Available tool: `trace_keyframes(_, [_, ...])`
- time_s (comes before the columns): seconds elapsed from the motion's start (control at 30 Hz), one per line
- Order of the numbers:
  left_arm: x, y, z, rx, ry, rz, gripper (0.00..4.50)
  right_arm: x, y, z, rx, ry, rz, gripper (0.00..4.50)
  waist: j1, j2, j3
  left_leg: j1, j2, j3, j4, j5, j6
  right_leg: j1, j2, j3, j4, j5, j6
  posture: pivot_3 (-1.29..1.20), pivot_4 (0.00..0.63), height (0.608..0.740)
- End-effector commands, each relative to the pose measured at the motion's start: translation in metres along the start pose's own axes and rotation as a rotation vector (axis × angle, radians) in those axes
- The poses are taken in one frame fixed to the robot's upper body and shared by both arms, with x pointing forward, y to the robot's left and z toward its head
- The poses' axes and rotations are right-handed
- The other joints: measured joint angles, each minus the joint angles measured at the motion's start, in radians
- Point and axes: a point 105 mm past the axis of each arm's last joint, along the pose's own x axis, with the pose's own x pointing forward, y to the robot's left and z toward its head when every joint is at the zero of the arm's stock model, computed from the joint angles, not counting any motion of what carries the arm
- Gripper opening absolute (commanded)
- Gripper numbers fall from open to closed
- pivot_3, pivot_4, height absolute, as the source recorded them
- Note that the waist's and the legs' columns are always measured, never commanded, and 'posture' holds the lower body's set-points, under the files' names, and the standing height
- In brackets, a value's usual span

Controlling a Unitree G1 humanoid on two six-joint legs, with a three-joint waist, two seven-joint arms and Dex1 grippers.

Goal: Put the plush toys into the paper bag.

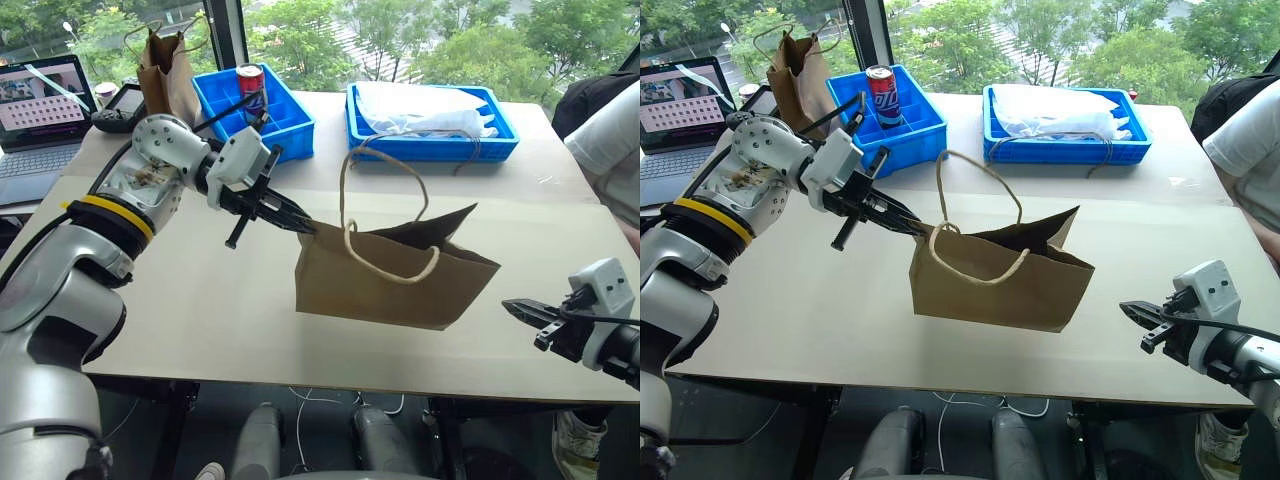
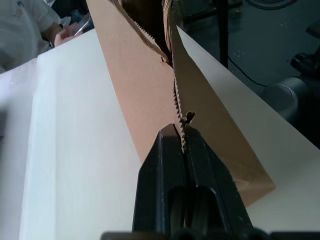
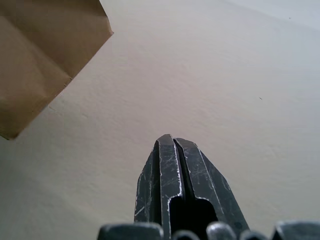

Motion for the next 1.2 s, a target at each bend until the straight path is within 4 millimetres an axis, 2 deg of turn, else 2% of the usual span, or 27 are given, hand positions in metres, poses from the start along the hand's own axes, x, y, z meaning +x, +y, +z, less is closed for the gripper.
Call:
trace_keyframes(0.03, [0.0, 0.0, -0.001, 0.006, -0.002, -0.001, 0.02, -0.007, -0.005, 0.012, -0.047, -0.035, -0.025, 0.0, -0.001, 0.0, 0.0, 0.0, 0.0, 0.0, 0.0, 0.0, 0.0, 0.0, 0.0, 0.0, 0.0, 0.0, 0.0, 0.0, 0.15, 0.694])
trace_keyframes(0.37, [0.002, -0.009, -0.02, -0.098, 0.022, -0.006, 0.02, -0.005, -0.007, 0.016, -0.06, -0.046, -0.033, 0.0, 0.0, 0.0, 0.0, 0.0, 0.0, 0.0, 0.0, 0.0, 0.0, 0.0, 0.0, 0.0, 0.0, 0.0, 0.0, 0.0, 0.15, 0.694])
trace_keyframes(0.47, [0.002, -0.009, -0.021, -0.147, 0.017, -0.008, 0.83, -0.004, -0.009, 0.018, -0.066, -0.049, -0.037, 0.0, 0.0, 0.0, 0.0, 0.0, 0.0, 0.0, 0.0, 0.0, 0.0, 0.0, 0.0, 0.0, 0.0, 0.0, 0.0, 0.0, 0.15, 0.694])
trace_keyframes(0.63, [-0.001, -0.01, -0.016, -0.138, 0.008, -0.002, 2.67, -0.002, -0.011, 0.021, -0.074, -0.05, -0.032, 0.0, 0.0, 0.0, 0.0, 0.0, 0.0, 0.0, 0.0, 0.0, 0.0, 0.0, 0.0, 0.0, 0.0, 0.0, 0.0, 0.0, 0.15, 0.694])
trace_keyframes(0.7, [-0.008, -0.008, -0.012, -0.142, 0.003, 0.019, 3.29, -0.002, -0.012, 0.021, -0.076, -0.05, -0.028, 0.0, -0.001, 0.0, 0.0, 0.0, 0.0, 0.0, 0.0, 0.0, 0.0, 0.0, 0.0, 0.0, 0.0, 0.0, 0.0, 0.0, 0.15, 0.694])
trace_keyframes(0.73, [-0.012, -0.008, -0.008, -0.14, -0.006, 0.033, 3.75, -0.001, -0.013, 0.021, -0.078, -0.049, -0.027, 0.0, -0.002, 0.0, 0.0, 0.0, 0.0, 0.0, 0.0, 0.0, 0.0, 0.0, 0.0, 0.0, 0.0, 0.0, 0.0, 0.0, 0.15, 0.694])
trace_keyframes(0.77, [-0.02, -0.009, -0.003, -0.154, -0.025, 0.058, 3.94, -0.001, -0.014, 0.022, -0.081, -0.05, -0.026, 0.0, -0.004, 0.0, 0.0, 0.0, 0.0, 0.0, 0.0, 0.0, 0.0, 0.0, 0.0, 0.0, 0.0, 0.0, 0.0, 0.0, 0.15, 0.694])
trace_keyframes(0.8, [-0.026, -0.01, 0.002, -0.165, -0.038, 0.075, 4.43, -0.001, -0.015, 0.023, -0.083, -0.051, -0.025, 0.0, -0.006, 0.0, 0.0, 0.0, 0.0, 0.0, 0.0, 0.0, 0.0, 0.0, 0.0, 0.0, 0.0, 0.0, 0.0, 0.0, 0.15, 0.694])
trace_keyframes(0.97, [-0.065, -0.026, 0.012, -0.223, -0.093, 0.215, 4.43, -0.002, -0.018, 0.029, -0.091, -0.088, -0.017, 0.0, -0.02, 0.0, 0.0, 0.0, 0.001, 0.0, 0.0, 0.0, 0.0, -0.001, 0.0, 0.0, 0.001, 0.0, 0.0, 0.0, 0.15, 0.694])
trace_keyframes(1.03, [-0.089, -0.027, 0.012, -0.28, -0.12, 0.331, 4.43, -0.002, -0.019, 0.034, -0.094, -0.13, 0.0, 0.0, -0.02, 0.0, 0.0, 0.001, 0.001, 0.0, 0.001, 0.0, 0.0, 0.0, 0.0, 0.0, 0.002, 0.0, 0.0, 0.0, 0.15, 0.694])
trace_keyframes(1.1, [-0.114, -0.029, -0.003, -0.398, -0.126, 0.507, 4.43, -0.002, -0.018, 0.044, -0.087, -0.21, 0.024, 0.0, -0.02, 0.0, 0.0, 0.001, 0.001, 0.0, 0.001, 0.0, 0.0, 0.0, 0.0, -0.001, 0.003, 0.0, 0.0, 0.0, 0.15, 0.694])
trace_keyframes(1.17, [-0.12, -0.043, -0.023, -0.511, -0.101, 0.606, 4.43, -0.002, -0.013, 0.053, -0.089, -0.279, 0.068, 0.0, -0.023, 0.001, 0.0, 0.001, 0.001, 0.0, 0.002, 0.0, 0.0, 0.0, 0.0, -0.001, 0.003, -0.002, 0.003, 0.0, 0.15, 0.694])
trace_keyframes(1.2, [-0.117, -0.053, -0.036, -0.526, -0.056, 0.634, 4.43, -0.002, -0.01, 0.057, -0.087, -0.312, 0.086, 0.0, -0.026, 0.001, 0.0, 0.002, 0.001, 0.0, 0.001, 0.0, 0.0, 0.0, 0.0, 0.0, 0.003, -0.002, 0.003, 0.0, 0.15, 0.694])
